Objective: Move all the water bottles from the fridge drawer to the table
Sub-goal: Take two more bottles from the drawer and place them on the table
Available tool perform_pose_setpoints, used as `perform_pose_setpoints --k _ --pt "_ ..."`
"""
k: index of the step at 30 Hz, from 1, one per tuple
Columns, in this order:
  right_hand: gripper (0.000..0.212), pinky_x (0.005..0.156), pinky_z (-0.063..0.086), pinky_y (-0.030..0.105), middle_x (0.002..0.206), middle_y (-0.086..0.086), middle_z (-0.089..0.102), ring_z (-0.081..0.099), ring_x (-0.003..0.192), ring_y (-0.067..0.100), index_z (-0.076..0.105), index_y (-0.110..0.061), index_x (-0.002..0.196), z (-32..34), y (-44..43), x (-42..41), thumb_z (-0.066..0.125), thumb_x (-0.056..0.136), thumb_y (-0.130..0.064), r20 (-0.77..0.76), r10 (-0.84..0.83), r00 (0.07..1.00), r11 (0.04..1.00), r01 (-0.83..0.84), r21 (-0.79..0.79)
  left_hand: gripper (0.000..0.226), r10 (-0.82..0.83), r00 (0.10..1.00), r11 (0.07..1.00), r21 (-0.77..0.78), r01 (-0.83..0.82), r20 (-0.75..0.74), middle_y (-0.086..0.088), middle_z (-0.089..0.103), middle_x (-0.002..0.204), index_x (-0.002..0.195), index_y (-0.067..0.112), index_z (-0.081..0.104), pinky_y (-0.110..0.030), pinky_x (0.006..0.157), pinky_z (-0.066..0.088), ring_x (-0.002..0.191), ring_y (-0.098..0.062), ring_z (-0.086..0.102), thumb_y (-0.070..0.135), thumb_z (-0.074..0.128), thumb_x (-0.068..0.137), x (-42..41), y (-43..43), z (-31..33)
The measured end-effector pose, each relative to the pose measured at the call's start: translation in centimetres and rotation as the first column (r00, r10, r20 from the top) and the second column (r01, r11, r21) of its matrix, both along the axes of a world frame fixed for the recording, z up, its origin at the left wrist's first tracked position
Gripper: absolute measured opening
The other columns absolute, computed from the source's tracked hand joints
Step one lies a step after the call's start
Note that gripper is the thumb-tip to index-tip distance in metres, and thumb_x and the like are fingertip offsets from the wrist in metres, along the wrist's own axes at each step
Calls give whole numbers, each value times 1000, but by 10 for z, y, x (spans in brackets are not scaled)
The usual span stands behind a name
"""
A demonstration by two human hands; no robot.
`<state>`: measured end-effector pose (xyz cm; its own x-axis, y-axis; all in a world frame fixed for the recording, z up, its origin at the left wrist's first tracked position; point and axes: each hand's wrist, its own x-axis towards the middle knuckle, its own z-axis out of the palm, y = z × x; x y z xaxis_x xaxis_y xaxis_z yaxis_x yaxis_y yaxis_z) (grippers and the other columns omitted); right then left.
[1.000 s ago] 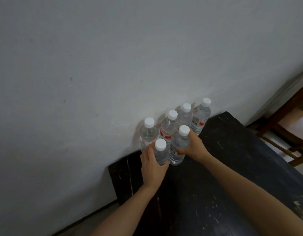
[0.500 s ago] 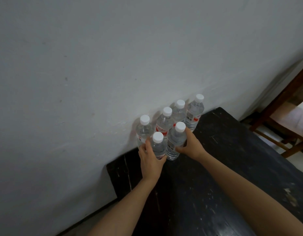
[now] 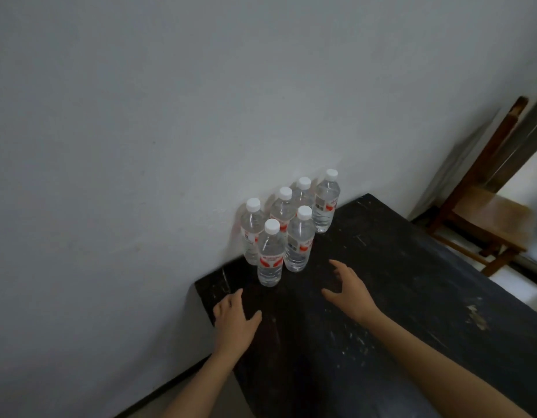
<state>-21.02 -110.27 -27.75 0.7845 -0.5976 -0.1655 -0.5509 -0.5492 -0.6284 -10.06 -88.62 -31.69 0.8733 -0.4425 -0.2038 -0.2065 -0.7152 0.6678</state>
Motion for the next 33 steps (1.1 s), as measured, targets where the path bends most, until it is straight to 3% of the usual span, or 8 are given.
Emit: perform_pose_setpoints --k 3,6,15,21,28,33 --pt "69 83 37 15 130 5 46 46 98 7 30 -23 140 2 15 -20 67 82 -23 8 34 999 999 -34 -35 65 34 998 999 -19 -33 47 -11 31 146 142 13 25 -36 111 21 135 -28 20 35 55 88 -1 27 5" --pt "64 91 38 20 133 6 44 49 112 16 33 -19 139 5 33 -36 65 84 -23 13 73 997 995 -72 -74 64 44 990 999 -32 -40 134 -9 33 146 142 12 27 -37 110 23 134 -27 21 36 54 89 -3 52 18" --pt "58 96 40 24 139 4 38 41 123 17 36 -19 139 23 77 -64 60 87 -29 -74 103 992 943 -122 -309 61 -79 959 993 -58 98 274 -9 35 145 140 11 30 -40 110 26 132 -29 24 34 54 90 9 95 44" --pt "57 104 38 29 142 2 35 36 129 16 36 -24 139 36 116 -72 58 88 -34 -117 -10 993 920 -37 -391 59 -177 924 971 -93 220 338 -9 37 144 138 9 33 -37 108 26 132 -28 26 31 56 89 45 105 54" --pt "55 105 36 33 142 4 37 35 129 20 39 -20 138 38 196 -68 57 89 -34 -66 -256 964 887 208 -412 54 -363 827 893 -93 441 430 -15 46 136 132 4 43 -37 105 27 126 -33 37 24 63 85 113 155 47" --pt "52 101 38 34 138 6 42 38 128 23 45 -17 135 41 277 -92 60 88 -32 5 -468 884 781 417 -465 52 -560 724 776 -50 628 402 -15 48 135 130 4 46 -37 105 28 125 -32 39 25 62 85 128 160 42"
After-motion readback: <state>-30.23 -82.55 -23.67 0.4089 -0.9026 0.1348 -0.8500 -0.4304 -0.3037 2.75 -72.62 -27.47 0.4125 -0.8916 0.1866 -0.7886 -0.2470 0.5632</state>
